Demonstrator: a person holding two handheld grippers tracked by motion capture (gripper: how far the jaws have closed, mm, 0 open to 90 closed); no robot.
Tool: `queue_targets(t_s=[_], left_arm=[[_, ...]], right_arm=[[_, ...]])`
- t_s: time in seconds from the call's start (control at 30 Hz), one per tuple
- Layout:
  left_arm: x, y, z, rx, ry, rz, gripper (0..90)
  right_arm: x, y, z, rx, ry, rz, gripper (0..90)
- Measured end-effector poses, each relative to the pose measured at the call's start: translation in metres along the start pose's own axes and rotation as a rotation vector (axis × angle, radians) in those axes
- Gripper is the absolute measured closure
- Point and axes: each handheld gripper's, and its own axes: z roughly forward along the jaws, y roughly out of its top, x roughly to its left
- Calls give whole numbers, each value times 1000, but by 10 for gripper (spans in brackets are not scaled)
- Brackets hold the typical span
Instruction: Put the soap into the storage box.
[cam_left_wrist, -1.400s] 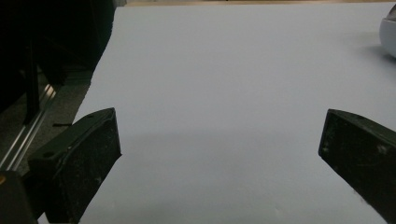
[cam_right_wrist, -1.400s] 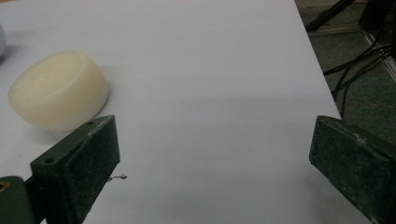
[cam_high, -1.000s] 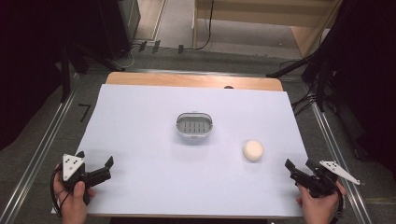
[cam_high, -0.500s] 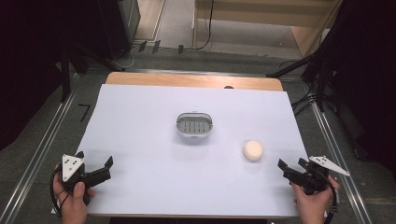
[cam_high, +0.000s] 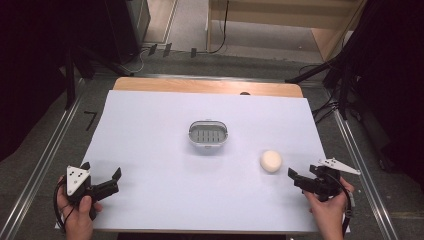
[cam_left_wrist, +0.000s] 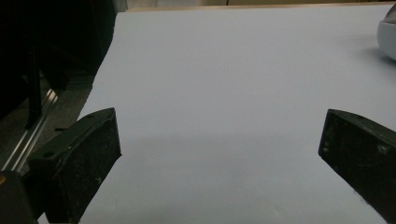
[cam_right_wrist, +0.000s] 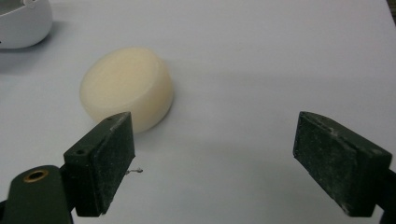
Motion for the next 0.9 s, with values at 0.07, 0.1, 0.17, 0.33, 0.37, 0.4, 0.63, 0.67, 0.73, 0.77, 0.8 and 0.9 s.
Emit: queue_targets(t_s=[0.07,0.1,0.17,0.33,0.37,0.4,0.63,0.67,0.73,0.77,0.8,0.9], left_arm=[[0,0,0,0,0,3,0],[0,0,0,0,0,3,0],[0,0,0,2,1,3,0],[0,0,0,4,-5,8,0],[0,0,0,7,-3,8,0],[0,0,1,12,1,11,0],[0,0,-1,-9,39,-9,120],[0,0,-1,-6,42,-12,112],[0,0,-1,-4,44,-12,119],[0,0,-1,-5,46,-11,122],[-1,0,-1,-9,43,-11,120],[-2,0,-1,-5,44,6,119]], right_arm=[[5,3,2,-1,12,-4,134],[5,3,2,-1,12,-4,134],[10,6,4,6,15,-8,135],[25,14,10,20,27,-45,133],[25,14,10,20,27,-45,133],[27,15,11,21,27,-47,134],[37,22,19,40,32,-54,133],[38,22,20,46,32,-57,133],[43,22,25,58,40,-68,130],[43,22,25,58,40,-68,130],[45,22,28,70,40,-72,129],[47,23,31,73,41,-73,128]])
